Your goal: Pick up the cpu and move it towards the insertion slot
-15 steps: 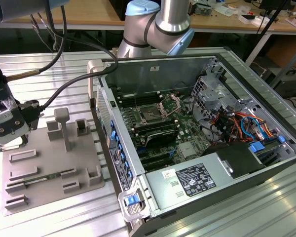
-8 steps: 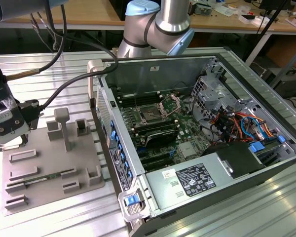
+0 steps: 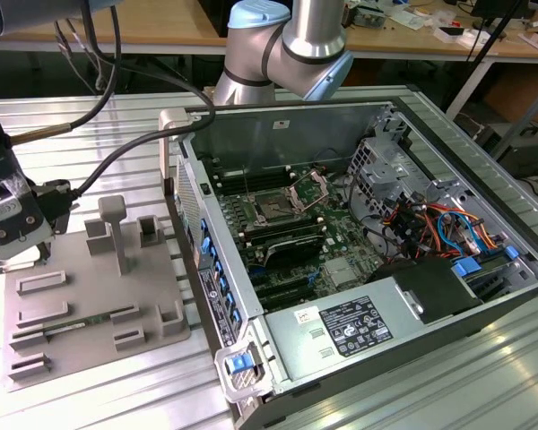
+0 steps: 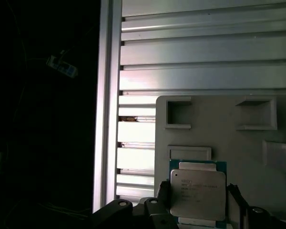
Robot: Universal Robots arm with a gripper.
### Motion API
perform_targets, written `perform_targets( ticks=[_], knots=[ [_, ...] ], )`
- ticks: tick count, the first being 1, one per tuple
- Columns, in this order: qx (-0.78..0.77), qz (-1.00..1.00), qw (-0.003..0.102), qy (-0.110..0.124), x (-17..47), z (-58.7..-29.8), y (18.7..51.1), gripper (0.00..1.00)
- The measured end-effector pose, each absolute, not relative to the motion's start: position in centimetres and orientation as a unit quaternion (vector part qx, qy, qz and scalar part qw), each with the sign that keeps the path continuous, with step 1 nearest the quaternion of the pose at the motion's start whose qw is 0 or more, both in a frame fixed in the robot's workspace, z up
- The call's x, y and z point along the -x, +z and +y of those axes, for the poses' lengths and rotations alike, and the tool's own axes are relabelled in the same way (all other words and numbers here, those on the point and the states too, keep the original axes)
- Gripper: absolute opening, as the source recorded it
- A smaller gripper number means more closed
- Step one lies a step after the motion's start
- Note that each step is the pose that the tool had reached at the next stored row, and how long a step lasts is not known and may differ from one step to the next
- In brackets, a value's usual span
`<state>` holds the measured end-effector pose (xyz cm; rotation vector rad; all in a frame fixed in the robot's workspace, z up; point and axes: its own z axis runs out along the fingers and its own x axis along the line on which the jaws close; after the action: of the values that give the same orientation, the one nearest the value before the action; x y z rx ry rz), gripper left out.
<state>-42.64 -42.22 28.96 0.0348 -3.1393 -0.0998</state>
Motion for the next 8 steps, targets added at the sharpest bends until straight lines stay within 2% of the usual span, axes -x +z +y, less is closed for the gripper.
perform_targets(
  ticks=[8],
  knots=[
    [-0.011,-0.999,0.0,-0.032,42.64,-42.22,29.18,0.55]
  ],
)
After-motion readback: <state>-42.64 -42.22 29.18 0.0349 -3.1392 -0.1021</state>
